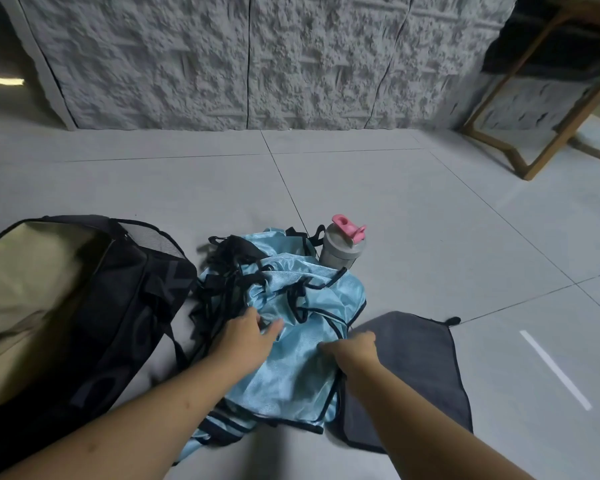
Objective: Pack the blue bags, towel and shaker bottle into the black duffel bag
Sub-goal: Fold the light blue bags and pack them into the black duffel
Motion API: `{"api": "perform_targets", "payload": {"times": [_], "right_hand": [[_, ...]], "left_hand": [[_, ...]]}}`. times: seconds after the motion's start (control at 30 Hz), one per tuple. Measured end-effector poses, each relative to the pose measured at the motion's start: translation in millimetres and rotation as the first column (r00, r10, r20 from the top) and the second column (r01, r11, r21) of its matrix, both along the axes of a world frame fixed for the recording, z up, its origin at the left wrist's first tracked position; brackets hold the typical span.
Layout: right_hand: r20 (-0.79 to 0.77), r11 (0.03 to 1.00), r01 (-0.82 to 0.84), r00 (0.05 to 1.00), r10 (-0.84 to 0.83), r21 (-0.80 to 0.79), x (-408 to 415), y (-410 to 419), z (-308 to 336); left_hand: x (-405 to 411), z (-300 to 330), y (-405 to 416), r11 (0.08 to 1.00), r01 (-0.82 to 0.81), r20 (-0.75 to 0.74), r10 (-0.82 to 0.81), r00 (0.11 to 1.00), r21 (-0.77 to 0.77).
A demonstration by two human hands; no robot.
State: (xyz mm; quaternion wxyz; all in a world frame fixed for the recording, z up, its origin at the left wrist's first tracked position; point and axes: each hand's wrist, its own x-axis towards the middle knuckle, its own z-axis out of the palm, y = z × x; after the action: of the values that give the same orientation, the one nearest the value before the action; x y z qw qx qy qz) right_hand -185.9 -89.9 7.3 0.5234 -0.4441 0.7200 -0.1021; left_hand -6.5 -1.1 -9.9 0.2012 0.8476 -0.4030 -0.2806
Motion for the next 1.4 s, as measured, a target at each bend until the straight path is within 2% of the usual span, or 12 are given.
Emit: {"api": "perform_targets", "payload": {"times": [0.13,0.23,0.33,0.47,0.53,0.6,0.7,0.8,0.9,1.07,1.3,1.4], "right_hand": [[0.029,0.996,0.008,1.000,-0.010,0.086,-5.1,1.3,-6.0],[0.069,0.994,0.003,0.998,-0.011,0.114,-9.7,0.4,-2.8],[0.151,0.998,-0.037,0.988,0.029,0.052,-12.7,-0.6,4.1],[0.289,0.999,-0.029,0.957,0.038,-0.035,-15.0,0.4,6.7],[0.352,1.000,-0.012,0.936,0.020,-0.025,-14.7,1.0,6.2],[0.371,1.000,-0.009,0.929,0.012,-0.009,-14.5,1.5,8.8],[0.410,0.996,-0.053,0.912,0.020,0.071,-14.3,2.8,15.6],[0.426,0.981,-0.145,0.902,0.077,0.128,-10.0,5.1,27.1],[0.451,0.980,-0.165,0.887,0.098,0.111,-6.6,2.1,38.3],[0.575,0.975,-0.216,0.804,0.149,0.048,-1.6,-3.8,65.7],[0.640,0.963,-0.265,0.733,0.230,-0.044,16.3,-10.2,97.5],[0.637,0.957,-0.288,0.730,0.250,-0.046,21.8,-4.1,101.2]], "left_hand": [[-2.9,-1.7,1.4,0.989,0.056,0.016,-0.059,0.998,0.140],[-1.6,-0.7,-3.8,0.990,-0.042,-0.065,0.051,0.997,0.132],[2.3,-1.3,-7.0,0.986,-0.003,-0.248,0.044,0.968,0.166],[6.8,4.0,-10.0,0.992,-0.129,-0.446,0.117,0.887,0.003],[11.2,11.1,-8.8,0.967,-0.233,-0.529,0.145,0.836,-0.104],[18.9,17.1,-5.7,0.941,-0.319,-0.635,0.180,0.751,-0.111],[30.2,18.1,4.0,0.939,-0.339,-0.785,0.252,0.566,0.057],[29.5,19.2,12.3,0.964,-0.199,-0.770,0.261,0.582,0.176],[33.9,22.9,15.9,0.965,-0.201,-0.779,0.256,0.573,0.170],[54.6,50.7,18.7,0.947,-0.311,-0.903,0.205,0.377,0.085],[70.9,116.3,26.6,0.963,-0.269,-0.974,0.030,0.222,-0.032],[75.3,131.8,31.9,0.954,-0.284,-0.979,-0.045,0.198,-0.101]]}}
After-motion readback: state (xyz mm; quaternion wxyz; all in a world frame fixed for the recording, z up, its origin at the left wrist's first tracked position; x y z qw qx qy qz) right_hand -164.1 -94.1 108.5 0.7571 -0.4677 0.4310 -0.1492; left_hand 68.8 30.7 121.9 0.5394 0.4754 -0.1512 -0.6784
